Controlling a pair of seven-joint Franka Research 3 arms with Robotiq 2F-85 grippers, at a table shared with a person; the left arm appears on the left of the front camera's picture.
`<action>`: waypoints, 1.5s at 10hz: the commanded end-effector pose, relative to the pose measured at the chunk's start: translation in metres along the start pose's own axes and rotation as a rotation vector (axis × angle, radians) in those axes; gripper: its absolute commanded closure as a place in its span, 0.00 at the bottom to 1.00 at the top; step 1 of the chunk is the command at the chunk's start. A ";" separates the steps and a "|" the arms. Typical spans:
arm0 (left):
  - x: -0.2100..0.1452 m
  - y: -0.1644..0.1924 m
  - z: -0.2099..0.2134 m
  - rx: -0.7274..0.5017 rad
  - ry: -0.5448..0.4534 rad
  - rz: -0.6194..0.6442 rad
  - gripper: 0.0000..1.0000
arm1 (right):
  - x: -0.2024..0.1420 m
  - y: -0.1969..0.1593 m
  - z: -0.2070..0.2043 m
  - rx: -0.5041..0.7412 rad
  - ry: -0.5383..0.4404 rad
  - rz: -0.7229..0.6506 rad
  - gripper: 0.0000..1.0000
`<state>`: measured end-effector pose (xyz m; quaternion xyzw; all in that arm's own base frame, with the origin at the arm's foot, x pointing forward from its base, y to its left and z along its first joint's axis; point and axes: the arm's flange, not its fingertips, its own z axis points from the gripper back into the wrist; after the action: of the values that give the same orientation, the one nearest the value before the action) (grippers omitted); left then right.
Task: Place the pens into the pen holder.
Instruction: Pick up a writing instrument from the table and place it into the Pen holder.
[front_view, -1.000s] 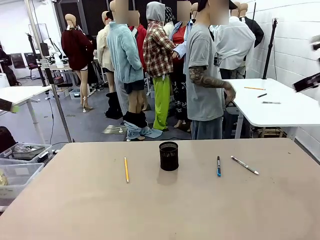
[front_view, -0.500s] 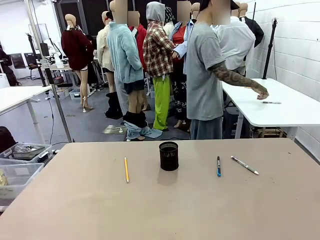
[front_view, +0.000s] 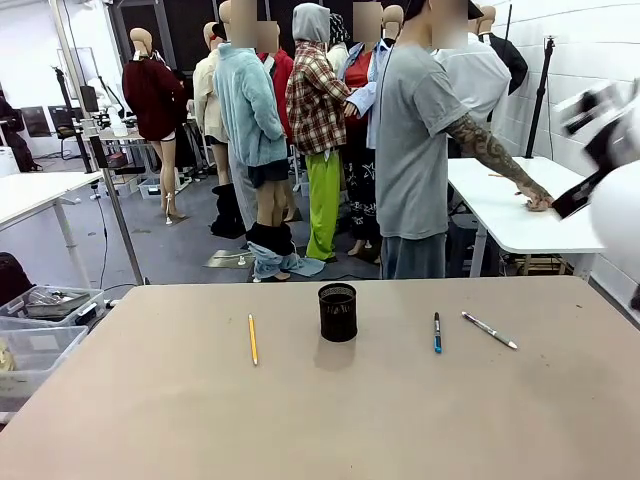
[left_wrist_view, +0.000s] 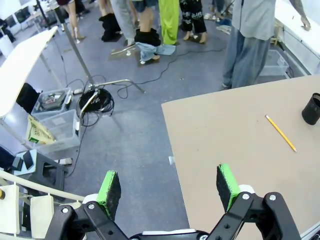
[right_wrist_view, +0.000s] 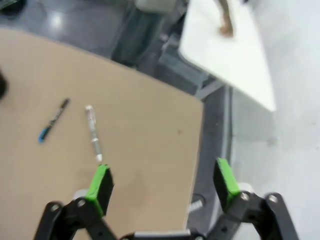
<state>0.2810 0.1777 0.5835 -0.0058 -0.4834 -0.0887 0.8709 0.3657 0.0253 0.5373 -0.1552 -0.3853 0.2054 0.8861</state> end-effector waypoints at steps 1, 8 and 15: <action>0.002 0.000 -0.001 0.016 -0.005 0.017 0.00 | -0.039 0.033 -0.047 0.069 0.061 0.084 0.00; 0.002 0.000 -0.001 0.016 -0.005 0.017 0.00 | -0.028 0.057 -0.104 0.158 0.189 0.136 0.00; 0.002 0.000 -0.001 0.016 -0.005 0.017 0.00 | 0.019 0.065 -0.197 0.371 0.270 0.295 0.00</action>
<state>0.2811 0.1780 0.5836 -0.0051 -0.4832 -0.0877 0.8711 0.4851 0.0751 0.3839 -0.0915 -0.2175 0.3548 0.9047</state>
